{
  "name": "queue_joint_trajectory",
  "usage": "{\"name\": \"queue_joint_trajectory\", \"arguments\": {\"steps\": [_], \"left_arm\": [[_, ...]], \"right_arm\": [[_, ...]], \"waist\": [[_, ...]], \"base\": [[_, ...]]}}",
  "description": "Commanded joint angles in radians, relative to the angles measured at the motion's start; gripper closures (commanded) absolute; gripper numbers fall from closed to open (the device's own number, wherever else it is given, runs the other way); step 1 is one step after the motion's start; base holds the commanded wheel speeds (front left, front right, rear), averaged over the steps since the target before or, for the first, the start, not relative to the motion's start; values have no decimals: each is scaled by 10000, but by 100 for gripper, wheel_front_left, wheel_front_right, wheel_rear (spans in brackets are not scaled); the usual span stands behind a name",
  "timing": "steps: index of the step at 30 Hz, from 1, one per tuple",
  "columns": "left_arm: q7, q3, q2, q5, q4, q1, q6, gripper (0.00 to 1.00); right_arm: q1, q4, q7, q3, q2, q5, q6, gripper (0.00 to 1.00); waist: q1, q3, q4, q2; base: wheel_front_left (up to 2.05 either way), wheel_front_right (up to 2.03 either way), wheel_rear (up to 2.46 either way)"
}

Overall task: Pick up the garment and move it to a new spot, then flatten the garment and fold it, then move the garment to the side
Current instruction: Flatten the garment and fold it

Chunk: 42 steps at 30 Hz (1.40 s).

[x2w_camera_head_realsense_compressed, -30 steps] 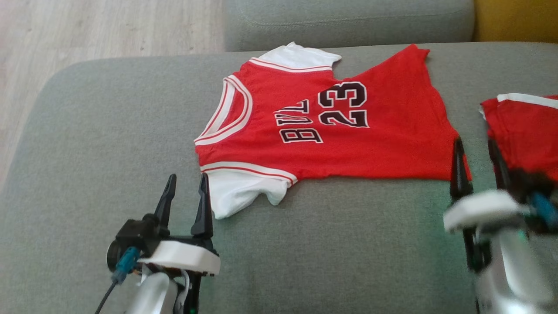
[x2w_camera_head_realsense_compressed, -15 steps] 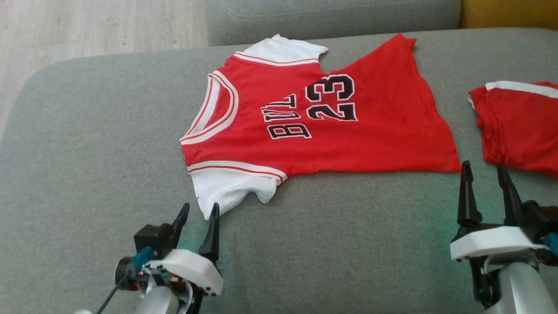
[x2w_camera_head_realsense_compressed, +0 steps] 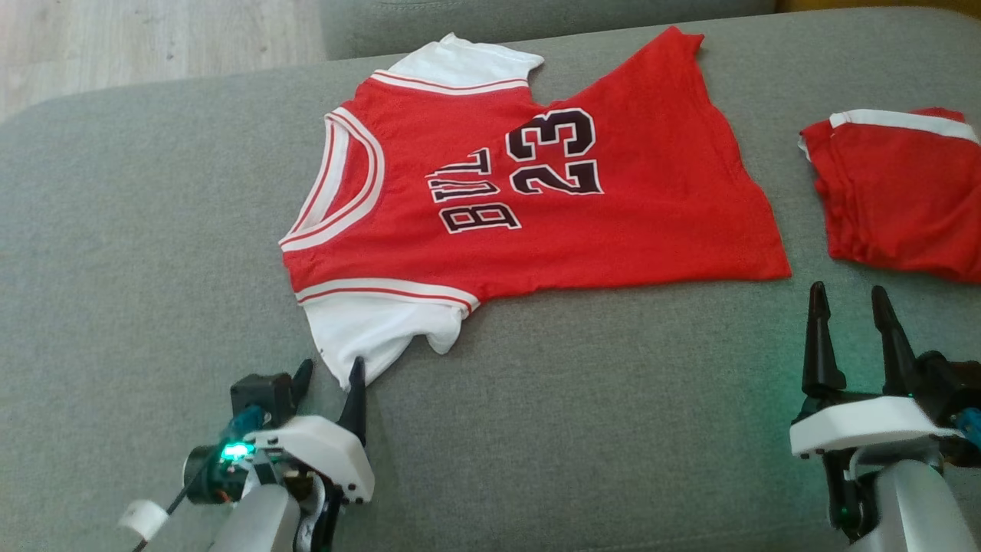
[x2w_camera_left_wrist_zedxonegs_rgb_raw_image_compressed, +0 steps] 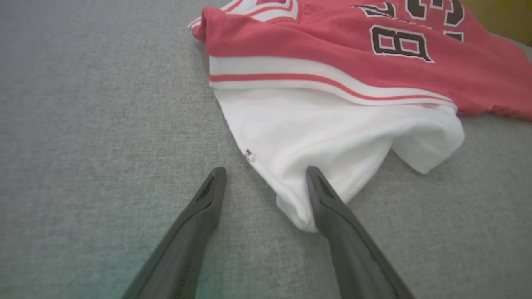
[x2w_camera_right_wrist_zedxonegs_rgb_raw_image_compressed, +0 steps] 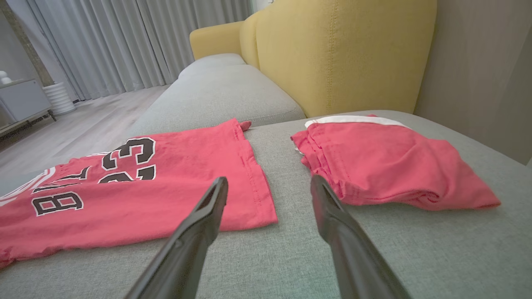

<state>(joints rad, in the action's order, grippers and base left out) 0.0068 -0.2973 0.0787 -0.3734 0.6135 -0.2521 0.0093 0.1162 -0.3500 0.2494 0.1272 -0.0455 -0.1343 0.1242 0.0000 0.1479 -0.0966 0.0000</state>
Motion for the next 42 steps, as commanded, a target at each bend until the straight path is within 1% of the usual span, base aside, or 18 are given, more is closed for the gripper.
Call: {"name": "queue_joint_trajectory", "arguments": {"steps": [1,6,10,11,12,14,17,20,23,24,26,30,34,37,39,42], "left_arm": [[141,225,154,-119,-71,-336,-12,0],[548,-45,86,-244,-27,-171,-233,0],[979,-244,56,-322,-33,-6,-319,0],[1083,-290,63,-336,-43,22,-355,56],[1152,-322,68,-358,-72,46,-390,100],[1190,-361,73,-409,-194,78,-464,100],[949,-280,71,-493,-502,79,-454,100],[438,-121,54,-619,-909,79,-462,100],[-258,-23,41,-679,-1424,12,-579,100],[-258,-23,41,-679,-1424,12,-579,100],[-805,115,9,-819,-1772,-31,-661,100],[-1518,120,52,-774,-2210,-98,-792,100],[-1935,88,48,-745,-2546,-209,-860,100],[-2055,-14,39,-733,-2688,-272,-924,100],[-2102,-95,28,-714,-2757,-320,-950,100],[-2152,-235,7,-695,-2826,-388,-992,100]], "right_arm": [[407,246,64,-243,-47,-98,65,0],[403,115,87,-250,-47,-135,65,0],[447,38,99,-257,-47,-175,65,0],[455,22,101,-263,-47,-180,65,0],[461,9,103,-266,-47,-183,65,0],[452,-17,107,-256,-47,-179,65,0],[420,-44,111,-226,-47,-149,65,0],[403,-85,114,-178,-47,-89,65,0],[439,-158,62,-115,-47,59,65,0],[439,-158,62,-115,-47,59,65,0],[497,-333,-233,-58,-47,217,65,0],[866,-756,-847,317,-47,666,65,0],[1524,-1463,-1418,913,-47,1051,65,0],[2124,-2269,-1745,1230,-47,980,65,0],[2450,-2799,-1843,1347,-47,1344,65,0],[2898,-3691,-1894,1516,-47,1523,65,0]], "waist": [[0,-2,-36,0],[0,-83,-114,0],[0,-169,-153,0],[0,-189,-157,0],[0,-209,-156,0],[0,-265,-133,0],[0,-355,-61,0],[0,-462,50,0],[0,-524,220,0],[0,-524,220,0],[0,-534,333,0],[0,-477,532,0],[0,-347,689,0],[0,-240,790,0],[0,-165,860,0],[0,-50,977,0]], "base": [[0,0,0],[0,0,0],[0,0,0],[0,0,0],[0,0,0],[0,0,0],[0,0,0],[0,0,0],[0,0,0],[0,0,0],[0,0,0],[0,0,0],[0,0,0],[0,0,0],[0,0,0],[0,0,0]]}}
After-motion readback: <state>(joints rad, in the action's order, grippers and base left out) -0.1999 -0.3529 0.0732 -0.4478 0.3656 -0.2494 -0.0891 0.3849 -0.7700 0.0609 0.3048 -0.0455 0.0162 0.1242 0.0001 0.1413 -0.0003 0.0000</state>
